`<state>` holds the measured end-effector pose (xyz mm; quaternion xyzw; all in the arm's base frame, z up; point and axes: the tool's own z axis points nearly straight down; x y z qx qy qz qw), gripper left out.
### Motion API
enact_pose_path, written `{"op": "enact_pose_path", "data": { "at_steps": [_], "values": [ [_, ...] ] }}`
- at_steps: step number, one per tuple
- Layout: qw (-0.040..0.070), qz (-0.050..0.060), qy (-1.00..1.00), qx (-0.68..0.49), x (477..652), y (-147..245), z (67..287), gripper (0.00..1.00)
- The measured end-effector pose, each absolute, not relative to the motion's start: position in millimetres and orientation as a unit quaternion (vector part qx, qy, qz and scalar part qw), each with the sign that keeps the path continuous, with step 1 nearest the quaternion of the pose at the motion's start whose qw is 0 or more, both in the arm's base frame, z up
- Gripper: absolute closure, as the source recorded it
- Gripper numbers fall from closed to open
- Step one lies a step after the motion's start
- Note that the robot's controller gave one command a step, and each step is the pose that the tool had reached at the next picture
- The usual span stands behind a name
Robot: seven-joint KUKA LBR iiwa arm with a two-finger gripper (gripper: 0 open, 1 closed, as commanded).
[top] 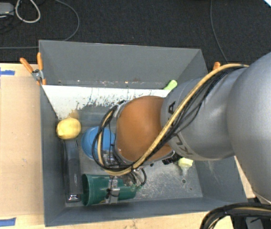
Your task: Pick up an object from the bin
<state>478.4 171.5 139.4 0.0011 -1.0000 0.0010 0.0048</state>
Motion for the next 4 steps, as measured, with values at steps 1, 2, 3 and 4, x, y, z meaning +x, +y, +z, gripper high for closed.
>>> {"op": "enact_pose_path", "data": {
  "at_steps": [1, 2, 3, 4],
  "values": [
    [0.002, 0.000, -1.000, -0.002, 480.5, 170.6, 142.1, 0.00],
    [-0.003, -0.001, -0.999, -0.041, 476.2, 154.1, 70.9, 0.00],
    [-0.005, -0.002, -0.999, -0.051, 475.0, 154.2, 70.9, 0.00],
    [-0.005, -0.001, -0.999, -0.043, 477.5, 154.1, 71.2, 0.00]
  ]
}}
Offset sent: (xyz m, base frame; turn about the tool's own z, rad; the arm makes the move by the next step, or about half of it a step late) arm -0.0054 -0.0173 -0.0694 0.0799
